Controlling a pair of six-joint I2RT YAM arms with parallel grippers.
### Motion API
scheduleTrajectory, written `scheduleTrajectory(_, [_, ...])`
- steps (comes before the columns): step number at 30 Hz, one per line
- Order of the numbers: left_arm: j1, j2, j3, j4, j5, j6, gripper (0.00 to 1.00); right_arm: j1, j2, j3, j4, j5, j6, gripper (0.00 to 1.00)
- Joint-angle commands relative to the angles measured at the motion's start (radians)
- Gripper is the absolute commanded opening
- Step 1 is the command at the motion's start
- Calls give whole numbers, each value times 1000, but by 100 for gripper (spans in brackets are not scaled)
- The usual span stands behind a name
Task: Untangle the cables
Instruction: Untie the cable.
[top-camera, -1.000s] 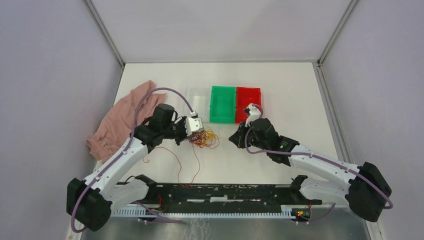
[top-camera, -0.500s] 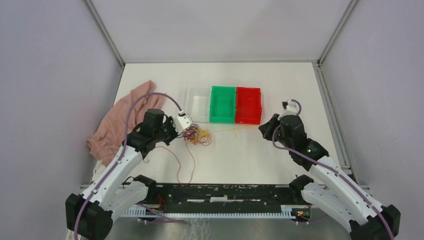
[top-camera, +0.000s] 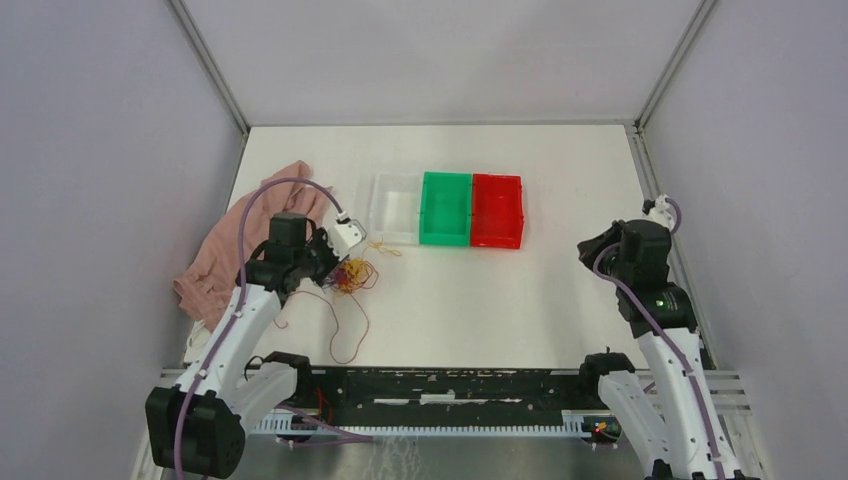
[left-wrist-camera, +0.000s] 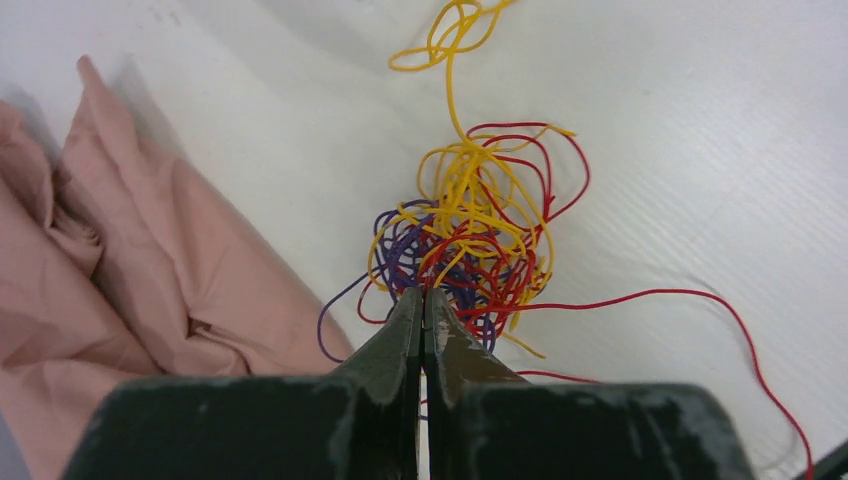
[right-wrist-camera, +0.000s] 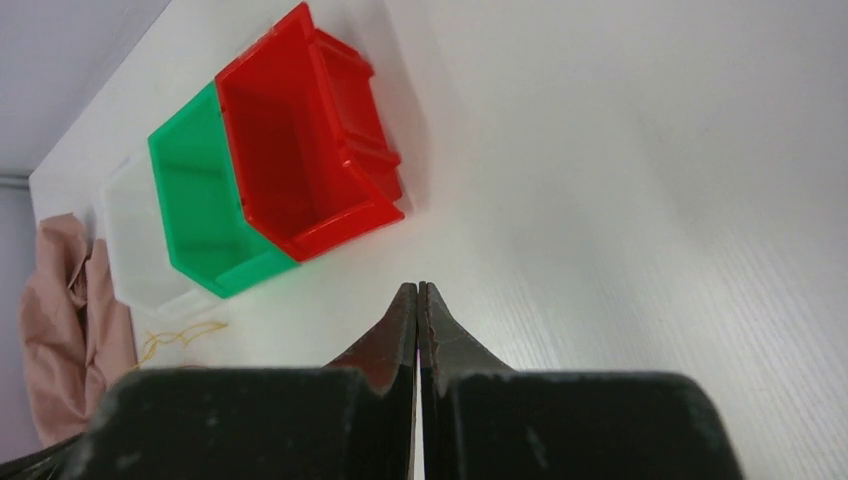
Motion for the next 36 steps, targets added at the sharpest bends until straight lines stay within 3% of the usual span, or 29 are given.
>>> scheduleTrajectory(1, [5, -20, 93, -43, 271, 31, 3, -5, 13, -20, 134, -282, 4, 7])
scheduleTrajectory(3, [4, -2, 150, -74, 405, -2, 3, 50, 37, -85, 362, -422, 54, 21])
scheduleTrajectory(6, [3, 29, 223, -78, 536, -112, 3, 293, 118, -81, 457, -350, -23, 42])
scheduleTrajectory(9, [-1, 52, 265, -84, 598, -204, 3, 530, 243, -71, 596, -311, -74, 54])
scheduleTrajectory(15, [-15, 29, 301, -100, 665, -308, 3, 794, 427, -71, 938, -207, -169, 65])
scheduleTrajectory(23, [-35, 11, 342, -74, 690, -420, 3, 968, 639, 81, 1041, -130, -270, 73])
scheduleTrajectory(28, [-48, 12, 351, -69, 701, -463, 3, 986, 697, 117, 1081, -74, -271, 75])
scheduleTrajectory(31, [-52, 12, 358, -70, 720, -480, 3, 989, 732, 153, 1068, -33, -280, 71])
scheduleTrajectory(34, [-52, 15, 374, -74, 741, -503, 3, 988, 751, 176, 1035, 28, -294, 55])
scheduleTrajectory(36, [-52, 17, 390, -85, 750, -505, 3, 988, 754, 185, 996, 59, -292, 37])
